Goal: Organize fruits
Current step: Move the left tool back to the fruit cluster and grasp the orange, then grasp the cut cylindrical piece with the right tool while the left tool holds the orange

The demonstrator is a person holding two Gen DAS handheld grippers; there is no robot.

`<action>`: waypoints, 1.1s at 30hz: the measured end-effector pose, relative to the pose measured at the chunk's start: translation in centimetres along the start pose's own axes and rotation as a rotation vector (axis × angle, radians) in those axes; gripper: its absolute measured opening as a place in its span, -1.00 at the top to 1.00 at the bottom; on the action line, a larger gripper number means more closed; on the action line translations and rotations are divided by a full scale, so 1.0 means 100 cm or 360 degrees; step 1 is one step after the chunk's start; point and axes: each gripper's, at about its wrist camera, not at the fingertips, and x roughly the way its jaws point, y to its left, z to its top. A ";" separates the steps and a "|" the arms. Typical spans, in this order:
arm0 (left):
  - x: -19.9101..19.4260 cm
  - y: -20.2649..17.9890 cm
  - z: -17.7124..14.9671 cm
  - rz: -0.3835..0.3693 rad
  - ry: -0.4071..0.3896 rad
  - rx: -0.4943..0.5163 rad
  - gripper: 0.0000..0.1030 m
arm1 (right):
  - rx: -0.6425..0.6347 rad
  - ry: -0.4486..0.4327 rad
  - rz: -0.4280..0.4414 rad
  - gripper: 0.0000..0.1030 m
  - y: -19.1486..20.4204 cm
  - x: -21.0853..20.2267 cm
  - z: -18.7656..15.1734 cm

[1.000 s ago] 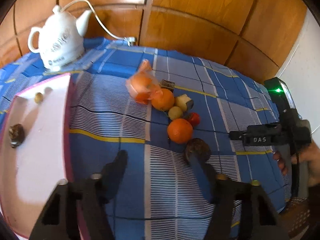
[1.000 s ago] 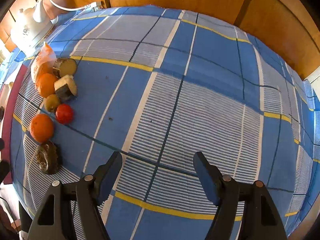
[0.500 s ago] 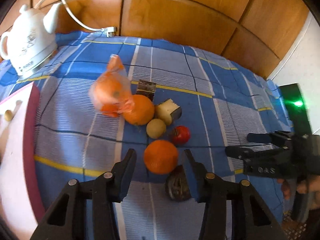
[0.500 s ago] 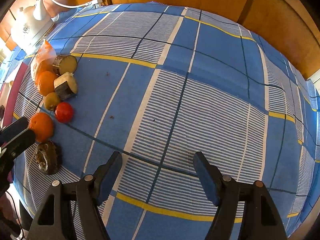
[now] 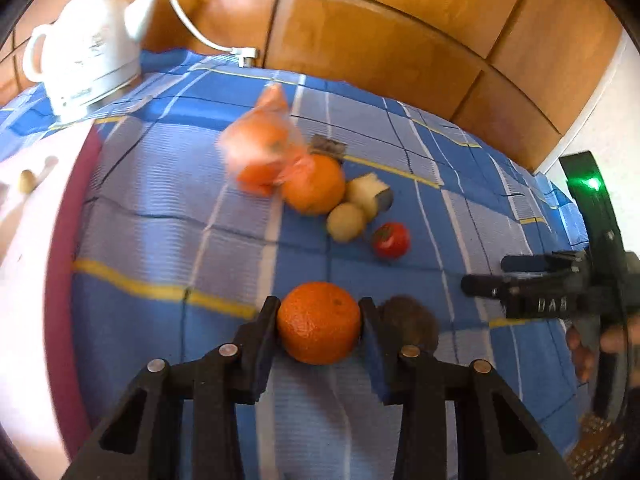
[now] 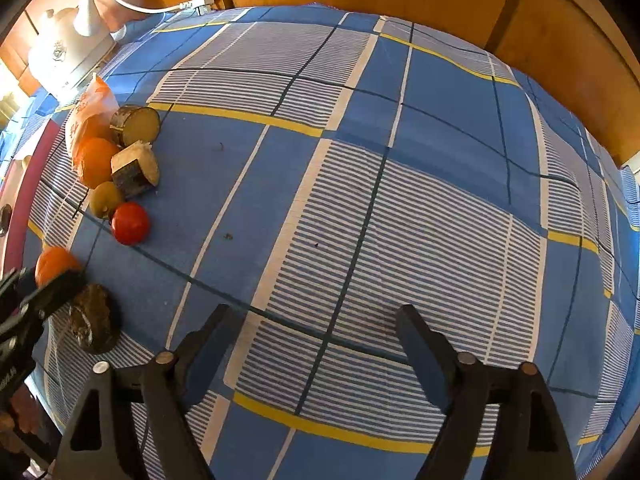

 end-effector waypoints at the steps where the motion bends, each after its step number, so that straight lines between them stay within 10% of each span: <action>1: -0.003 0.001 -0.006 0.0013 -0.0020 0.0016 0.23 | -0.0002 -0.0009 0.0009 -0.82 0.001 0.001 -0.001; 9: -0.003 0.000 -0.017 0.0023 -0.0093 0.0091 0.23 | -0.0066 -0.0011 0.0022 -0.97 0.008 0.004 -0.009; 20: -0.005 0.004 -0.022 -0.0023 -0.0161 0.0122 0.22 | -0.0055 -0.0209 0.0244 0.14 0.012 -0.034 0.000; 33: -0.008 0.007 -0.028 -0.0055 -0.0199 0.0127 0.22 | -0.0229 -0.0276 0.0330 0.27 0.088 -0.026 0.049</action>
